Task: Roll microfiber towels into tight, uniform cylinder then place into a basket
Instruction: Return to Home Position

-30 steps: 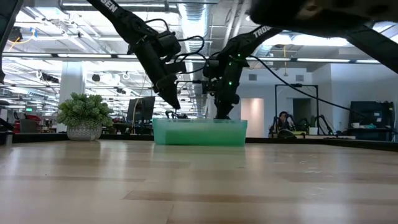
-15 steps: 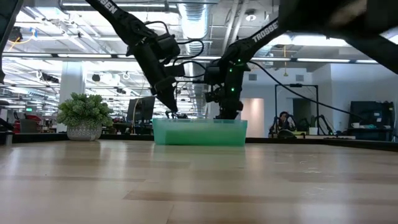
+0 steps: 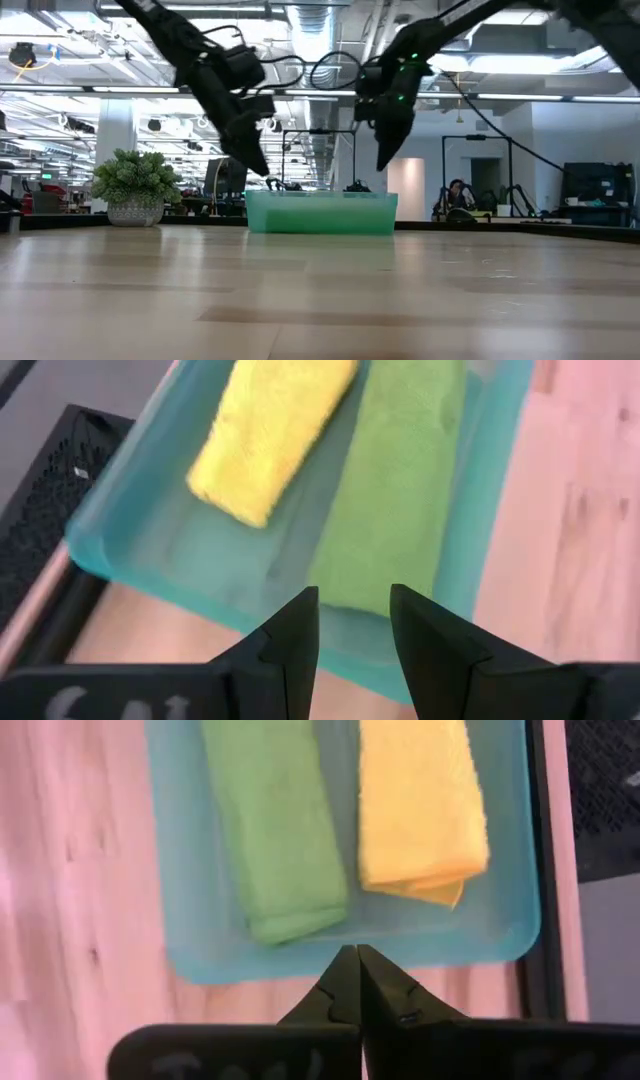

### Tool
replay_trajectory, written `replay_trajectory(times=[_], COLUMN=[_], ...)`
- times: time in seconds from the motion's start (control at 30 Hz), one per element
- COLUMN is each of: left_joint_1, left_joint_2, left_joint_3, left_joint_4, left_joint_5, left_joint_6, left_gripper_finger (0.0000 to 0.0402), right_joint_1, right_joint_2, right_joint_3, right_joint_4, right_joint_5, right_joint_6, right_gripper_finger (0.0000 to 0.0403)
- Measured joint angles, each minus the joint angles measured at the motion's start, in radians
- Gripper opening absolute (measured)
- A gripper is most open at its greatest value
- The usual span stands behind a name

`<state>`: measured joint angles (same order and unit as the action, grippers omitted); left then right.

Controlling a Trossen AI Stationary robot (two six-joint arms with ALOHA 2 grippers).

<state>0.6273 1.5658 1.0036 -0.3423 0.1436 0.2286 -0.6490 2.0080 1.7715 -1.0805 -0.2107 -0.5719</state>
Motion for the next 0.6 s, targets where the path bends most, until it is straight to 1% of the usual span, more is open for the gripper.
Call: replay_trajectory(times=[0.1,0.2,0.27,0.37,0.5,0.6], left_joint_1=[-0.005,-0.024,-0.050,-0.108,-0.196,-0.258], left_joint_2=[-0.087,-0.183,-0.240,-0.317,-0.408,-0.478], left_joint_3=[-0.118,-0.236,-0.308,-0.395,-0.480,-0.528], left_joint_4=[0.093,0.228,0.325,0.440,0.488,0.499], left_joint_5=[0.015,0.018,0.019,0.019,0.016,-0.013], left_joint_6=[-0.036,-0.091,-0.127,-0.136,-0.136,-0.158], left_gripper_finger=[0.0119,0.0119,0.0119,0.0119,0.0118,0.0118], right_joint_1=[0.018,0.053,0.080,0.127,0.199,0.251], right_joint_2=[-0.100,-0.214,-0.287,-0.389,-0.515,-0.598], right_joint_3=[-0.130,-0.277,-0.370,-0.500,-0.655,-0.751], right_joint_4=[0.071,0.181,0.255,0.370,0.527,0.614], right_joint_5=[-0.003,-0.003,-0.001,0.001,0.003,0.002], right_joint_6=[0.039,0.077,0.118,0.186,0.261,0.304], right_gripper_finger=[0.0011,0.0015,0.0018,0.0020,0.0018,0.0017])
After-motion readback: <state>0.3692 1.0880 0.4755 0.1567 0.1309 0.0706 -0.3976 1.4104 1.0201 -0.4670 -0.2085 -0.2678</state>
